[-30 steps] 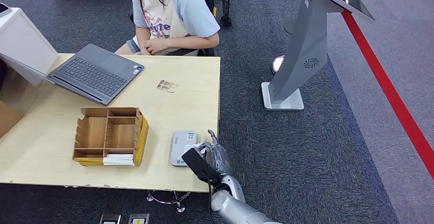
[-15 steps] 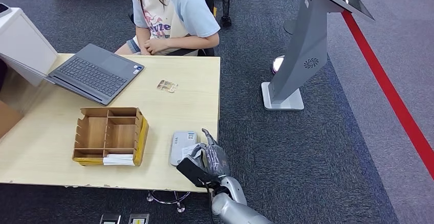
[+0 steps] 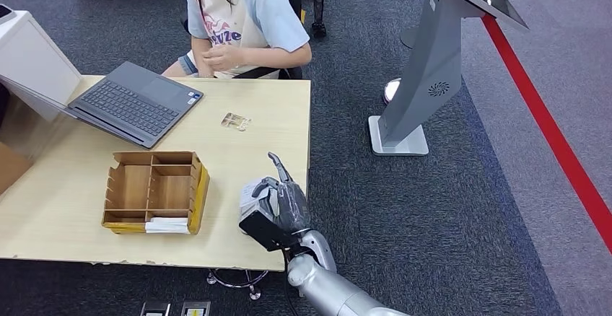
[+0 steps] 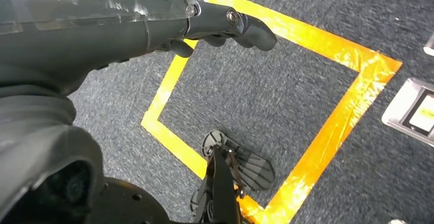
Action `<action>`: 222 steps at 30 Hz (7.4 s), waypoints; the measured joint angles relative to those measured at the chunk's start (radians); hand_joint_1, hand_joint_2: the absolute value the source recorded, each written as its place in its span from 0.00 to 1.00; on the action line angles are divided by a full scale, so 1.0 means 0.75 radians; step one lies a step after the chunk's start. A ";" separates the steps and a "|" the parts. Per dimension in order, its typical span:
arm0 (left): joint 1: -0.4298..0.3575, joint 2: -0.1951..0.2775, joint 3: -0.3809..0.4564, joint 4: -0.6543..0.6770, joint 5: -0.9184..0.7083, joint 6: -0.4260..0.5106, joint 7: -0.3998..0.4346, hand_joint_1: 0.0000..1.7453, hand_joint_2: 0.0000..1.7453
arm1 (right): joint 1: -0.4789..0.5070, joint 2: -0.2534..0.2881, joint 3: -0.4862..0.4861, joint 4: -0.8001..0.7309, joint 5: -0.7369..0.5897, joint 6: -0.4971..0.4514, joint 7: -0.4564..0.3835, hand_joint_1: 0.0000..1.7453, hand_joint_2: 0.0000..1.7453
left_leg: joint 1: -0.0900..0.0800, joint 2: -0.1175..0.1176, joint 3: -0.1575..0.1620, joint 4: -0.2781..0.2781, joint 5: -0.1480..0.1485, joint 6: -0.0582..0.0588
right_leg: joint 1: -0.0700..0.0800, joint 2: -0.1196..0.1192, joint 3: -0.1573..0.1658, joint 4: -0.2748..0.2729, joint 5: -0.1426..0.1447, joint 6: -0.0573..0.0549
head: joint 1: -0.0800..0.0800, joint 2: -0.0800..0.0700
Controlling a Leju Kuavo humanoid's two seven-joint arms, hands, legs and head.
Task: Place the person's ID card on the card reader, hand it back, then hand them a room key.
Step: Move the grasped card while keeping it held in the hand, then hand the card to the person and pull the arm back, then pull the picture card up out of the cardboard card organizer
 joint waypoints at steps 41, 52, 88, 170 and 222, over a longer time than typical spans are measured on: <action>0.000 0.018 -0.002 0.000 -0.049 -0.039 0.018 0.00 0.00 | -0.344 -0.020 0.680 -0.219 0.018 0.052 0.549 1.00 1.00 | 0.001 -0.002 -0.002 0.000 0.001 -0.001 | 0.001 -0.001 0.000 -0.001 0.000 0.000 | 0.000 0.000; 0.000 0.019 -0.008 0.000 -0.067 -0.061 0.020 0.00 0.00 | -0.405 -0.020 0.716 -0.031 0.015 0.026 0.572 0.98 1.00 | 0.001 -0.001 -0.003 0.000 0.001 -0.001 | 0.001 -0.001 -0.002 -0.001 0.000 0.000 | 0.000 0.000; -0.007 0.031 -0.068 0.000 -0.075 -0.077 0.053 0.00 0.00 | -0.221 -0.082 0.209 -0.278 0.437 -0.004 0.541 0.00 1.00 | 0.001 0.000 -0.001 0.000 0.001 -0.001 | 0.001 0.000 -0.001 -0.001 0.001 0.000 | 0.000 0.000; 0.000 0.002 0.094 0.007 0.008 0.015 0.029 0.00 0.00 | -0.186 -0.022 0.840 -0.346 1.181 0.400 1.044 0.00 1.00 | 0.001 -0.001 -0.002 0.000 0.001 -0.001 | 0.001 -0.001 0.000 -0.001 0.001 0.000 | 0.000 0.000; 0.000 0.006 0.016 0.006 -0.056 -0.072 0.095 0.00 0.00 | -0.288 -0.008 0.907 -0.183 0.950 0.618 1.232 0.00 1.00 | 0.001 -0.001 -0.001 0.000 0.001 -0.001 | 0.002 0.000 0.000 -0.001 0.002 -0.001 | 0.000 0.000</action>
